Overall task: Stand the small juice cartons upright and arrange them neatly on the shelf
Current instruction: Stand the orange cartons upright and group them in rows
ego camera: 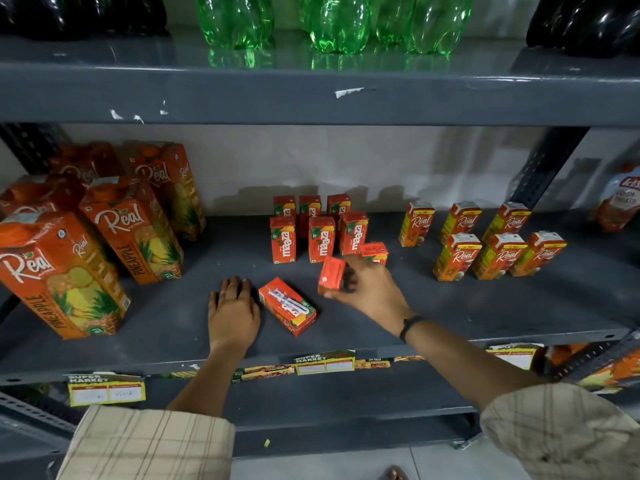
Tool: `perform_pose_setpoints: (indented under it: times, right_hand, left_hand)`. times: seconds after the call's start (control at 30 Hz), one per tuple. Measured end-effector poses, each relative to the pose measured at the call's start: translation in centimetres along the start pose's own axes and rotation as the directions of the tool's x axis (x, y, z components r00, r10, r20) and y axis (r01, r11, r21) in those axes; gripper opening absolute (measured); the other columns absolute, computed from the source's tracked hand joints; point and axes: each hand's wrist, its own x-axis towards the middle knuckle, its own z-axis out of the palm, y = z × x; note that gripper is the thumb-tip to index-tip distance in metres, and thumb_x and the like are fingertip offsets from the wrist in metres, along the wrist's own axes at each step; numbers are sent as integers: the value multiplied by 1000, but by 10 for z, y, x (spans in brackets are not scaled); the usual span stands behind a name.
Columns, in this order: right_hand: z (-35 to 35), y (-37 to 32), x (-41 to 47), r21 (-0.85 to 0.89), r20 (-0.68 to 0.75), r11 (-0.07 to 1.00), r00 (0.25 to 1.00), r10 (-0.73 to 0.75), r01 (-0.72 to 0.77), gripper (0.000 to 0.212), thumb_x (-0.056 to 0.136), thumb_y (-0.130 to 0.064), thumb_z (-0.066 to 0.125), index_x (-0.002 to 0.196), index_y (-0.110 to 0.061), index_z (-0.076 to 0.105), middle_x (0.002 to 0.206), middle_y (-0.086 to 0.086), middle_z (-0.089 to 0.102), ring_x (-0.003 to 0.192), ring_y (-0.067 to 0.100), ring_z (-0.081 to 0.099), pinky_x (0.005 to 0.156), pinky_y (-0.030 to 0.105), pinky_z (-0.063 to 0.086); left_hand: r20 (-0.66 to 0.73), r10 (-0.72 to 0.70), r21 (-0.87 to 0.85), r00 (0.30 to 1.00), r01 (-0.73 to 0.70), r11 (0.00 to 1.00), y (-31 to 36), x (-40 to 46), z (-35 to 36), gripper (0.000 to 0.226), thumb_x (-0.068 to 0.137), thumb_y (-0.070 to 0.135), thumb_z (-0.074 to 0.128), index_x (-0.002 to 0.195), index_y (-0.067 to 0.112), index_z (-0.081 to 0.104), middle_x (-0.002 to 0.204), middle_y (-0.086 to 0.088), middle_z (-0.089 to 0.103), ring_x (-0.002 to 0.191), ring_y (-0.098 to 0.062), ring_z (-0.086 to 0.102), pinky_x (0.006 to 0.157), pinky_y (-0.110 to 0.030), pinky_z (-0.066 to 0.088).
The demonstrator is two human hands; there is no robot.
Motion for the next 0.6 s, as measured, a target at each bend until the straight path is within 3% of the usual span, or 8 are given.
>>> perform_pose_setpoints:
  times: [0.13, 0.27, 0.33, 0.4, 0.5, 0.6]
  right_hand:
    - [16, -10, 4, 142, -122, 958, 956, 266, -248, 48, 66, -33, 82, 103, -12, 61, 100, 6, 72, 92, 21, 67, 74, 24, 49]
    - [13, -17, 8, 100, -83, 958, 957, 279, -270, 55, 68, -42, 79, 107, -9, 57, 98, 7, 72, 93, 23, 67, 72, 30, 53]
    - [6, -24, 11, -22, -103, 973, 969, 226, -229, 65, 68, -56, 73, 110, -10, 54, 82, 5, 71, 80, 22, 68, 57, 28, 48]
    - [-1, -34, 16, -243, -155, 951, 975, 157, -192, 70, 70, -70, 59, 103, -9, 52, 63, 1, 59, 64, 22, 64, 41, 22, 34]
    - [-6, -51, 27, -447, -167, 876, 979, 114, -178, 77, 73, -78, 39, 93, -6, 55, 59, 5, 56, 62, 26, 65, 40, 21, 32]
    - [-5, -66, 42, -561, -93, 802, 978, 186, -206, 74, 75, -78, 36, 72, -6, 54, 50, 2, 41, 54, 21, 57, 37, 20, 27]
  left_hand:
    - [0, -2, 2, 1000, 2, 1000, 0, -1, -1, 46, 94, 23, 36, 138, 10, 35, 149, -14, 34, 142, -28, 22, 118, -48, 17]
    - [5, -5, 0, 1000, 5, 1000, 0, 0, -1, 46, 94, 23, 36, 138, 11, 34, 149, -13, 33, 142, -27, 22, 118, -48, 17]
    - [6, -6, -6, 1000, 6, 1000, 0, 0, -1, 46, 94, 23, 35, 138, 11, 34, 149, -13, 33, 142, -27, 22, 118, -48, 17]
    - [3, -4, -11, 1000, 5, 1000, 1, -1, -1, 46, 94, 23, 35, 138, 10, 34, 149, -13, 34, 142, -27, 22, 118, -48, 16]
    - [7, -4, -5, 1000, 4, 1000, 0, -1, -1, 46, 94, 23, 35, 138, 11, 34, 149, -13, 34, 142, -27, 22, 118, -47, 16]
    - [5, -1, -3, 1000, 1, 1000, 0, 0, -1, 47, 93, 24, 35, 138, 11, 34, 149, -13, 34, 142, -27, 22, 118, -48, 17]
